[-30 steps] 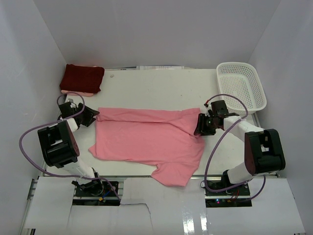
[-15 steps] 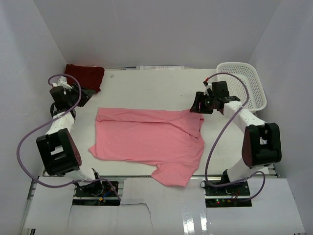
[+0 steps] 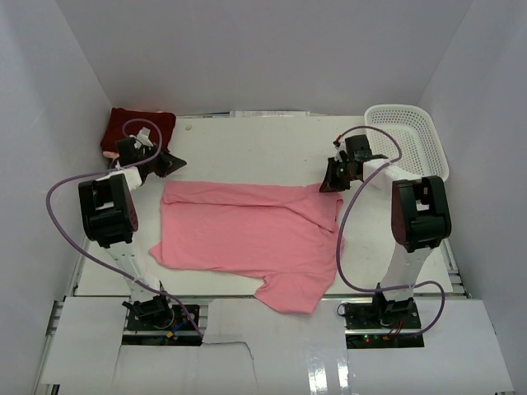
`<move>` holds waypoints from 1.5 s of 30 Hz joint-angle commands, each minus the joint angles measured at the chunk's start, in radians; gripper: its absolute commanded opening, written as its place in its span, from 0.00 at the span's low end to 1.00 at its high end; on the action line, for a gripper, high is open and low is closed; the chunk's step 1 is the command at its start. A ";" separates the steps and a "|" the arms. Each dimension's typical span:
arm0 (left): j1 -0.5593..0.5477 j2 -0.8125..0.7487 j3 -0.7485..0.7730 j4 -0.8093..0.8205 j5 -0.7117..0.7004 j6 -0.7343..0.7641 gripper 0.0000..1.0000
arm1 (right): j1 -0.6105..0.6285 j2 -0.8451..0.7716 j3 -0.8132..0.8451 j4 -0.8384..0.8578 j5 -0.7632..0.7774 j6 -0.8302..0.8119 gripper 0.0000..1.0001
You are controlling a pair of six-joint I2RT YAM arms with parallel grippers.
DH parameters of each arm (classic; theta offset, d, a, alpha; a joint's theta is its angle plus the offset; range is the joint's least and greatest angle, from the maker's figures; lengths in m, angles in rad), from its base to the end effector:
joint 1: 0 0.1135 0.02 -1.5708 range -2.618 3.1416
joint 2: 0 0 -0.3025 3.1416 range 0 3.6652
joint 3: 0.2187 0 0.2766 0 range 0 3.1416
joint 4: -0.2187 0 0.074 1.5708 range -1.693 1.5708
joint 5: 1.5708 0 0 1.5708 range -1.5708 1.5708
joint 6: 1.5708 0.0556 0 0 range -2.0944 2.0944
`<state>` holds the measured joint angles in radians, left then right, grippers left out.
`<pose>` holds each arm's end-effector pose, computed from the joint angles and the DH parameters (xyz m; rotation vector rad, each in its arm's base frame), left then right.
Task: Fold and stack the t-shirts
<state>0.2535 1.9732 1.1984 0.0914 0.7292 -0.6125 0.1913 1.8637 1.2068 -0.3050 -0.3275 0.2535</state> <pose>0.4574 0.0802 0.1729 -0.5607 2.1638 -1.0126 0.4190 0.0994 0.1819 -0.0532 2.5601 0.5893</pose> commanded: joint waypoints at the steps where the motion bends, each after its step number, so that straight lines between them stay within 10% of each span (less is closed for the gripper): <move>1: -0.034 -0.016 0.061 -0.021 0.042 0.062 0.00 | 0.002 0.014 0.050 -0.006 0.022 -0.019 0.09; 45: -0.094 -0.028 0.006 -0.294 -0.096 0.249 0.00 | 0.004 0.170 0.142 -0.048 0.080 -0.017 0.08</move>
<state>0.1650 1.9438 1.1660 -0.1810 0.6567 -0.3843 0.1913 1.9961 1.3212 -0.3389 -0.2764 0.2485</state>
